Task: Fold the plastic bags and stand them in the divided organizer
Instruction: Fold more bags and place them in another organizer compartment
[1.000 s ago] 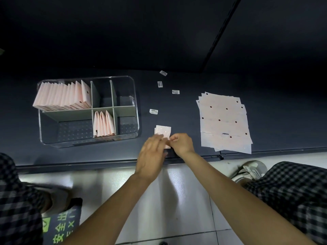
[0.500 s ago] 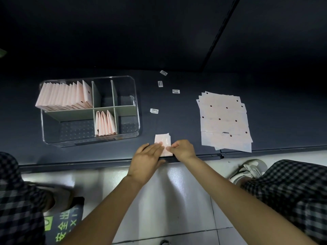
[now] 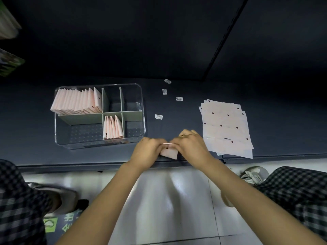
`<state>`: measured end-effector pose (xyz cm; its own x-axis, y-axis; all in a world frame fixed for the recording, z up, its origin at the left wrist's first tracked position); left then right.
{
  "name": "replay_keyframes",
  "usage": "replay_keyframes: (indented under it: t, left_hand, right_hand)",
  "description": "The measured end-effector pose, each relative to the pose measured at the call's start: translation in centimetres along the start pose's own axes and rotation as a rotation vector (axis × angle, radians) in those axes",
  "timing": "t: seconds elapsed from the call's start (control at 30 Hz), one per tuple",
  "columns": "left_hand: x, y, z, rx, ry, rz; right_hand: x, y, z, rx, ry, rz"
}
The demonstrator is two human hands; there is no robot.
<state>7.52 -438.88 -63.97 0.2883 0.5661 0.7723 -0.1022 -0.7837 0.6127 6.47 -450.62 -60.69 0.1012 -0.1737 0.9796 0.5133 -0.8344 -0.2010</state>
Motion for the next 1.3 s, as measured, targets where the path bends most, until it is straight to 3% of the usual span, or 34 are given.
replay_keyframes:
  t: [0.13,0.27,0.33,0.47,0.53,0.63,0.7,0.8,0.87,0.97,1.1,1.2,1.3]
  left_hand:
    - [1.5,-0.8,-0.1,0.188,-0.094,-0.54]
    - [2.2,-2.1,-0.9,0.303,-0.155,-0.849]
    - [3.0,-2.9,-1.2,0.337,-0.091,-0.926]
    - [6.1,-4.7,-1.6,0.436,0.267,-1.074]
    - [7.7,-4.5,-1.6,0.389,0.323,-1.027]
    - [7.3,-3.6,-0.9,0.335,0.104,-0.933]
    - [7.1,-3.8,-1.2,0.384,0.089,-0.938]
    - [8.4,-5.5,-2.3,0.525,0.362,-0.836]
    - [9.5,-5.7,-3.3,0.53,0.545,-0.649]
    - [9.5,-4.4,-3.5,0.35,0.592,-0.494]
    - [8.7,-5.1,-2.6,0.186,0.411,-0.497]
    - [9.1,-7.4,-2.7,0.268,0.514,-0.473]
    - [9.0,-10.0,-2.9,0.459,0.568,-0.208]
  right_hand:
    - [3.2,1.1,0.7,-0.159,0.218,0.418]
    - [5.0,2.7,2.2,-0.299,0.356,0.681]
    - [5.4,3.3,3.1,-0.341,0.384,0.719]
    - [4.7,2.4,5.0,-0.287,0.297,0.774]
    - [4.2,1.3,5.9,-0.245,0.245,0.802]
    - [3.2,-0.5,7.3,-0.161,0.137,0.856]
    - [3.1,-1.3,7.9,-0.171,0.15,0.823]
    - [3.5,-2.3,7.5,-0.288,0.338,0.534]
    - [3.0,-4.5,7.3,-0.307,0.353,0.488]
    - [0.4,-7.6,7.9,-0.329,0.223,0.663]
    - [-1.7,-6.2,8.5,-0.582,0.271,0.942]
    - [-1.9,-5.3,8.9,-0.637,0.304,1.106]
    - [-1.4,-5.3,9.3,-0.577,0.261,1.074]
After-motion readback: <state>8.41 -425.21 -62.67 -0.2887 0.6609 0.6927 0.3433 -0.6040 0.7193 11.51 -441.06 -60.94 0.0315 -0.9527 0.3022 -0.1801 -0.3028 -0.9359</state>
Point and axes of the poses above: each hand's wrist, its own z-axis towards the middle knuckle, its own x-axis out of the back of the hand, y = z × x, the point moved 7 cm from there along z, towards the middle knuckle, and after that the axes turned 12 degrees about x, right-handed, at the moved point
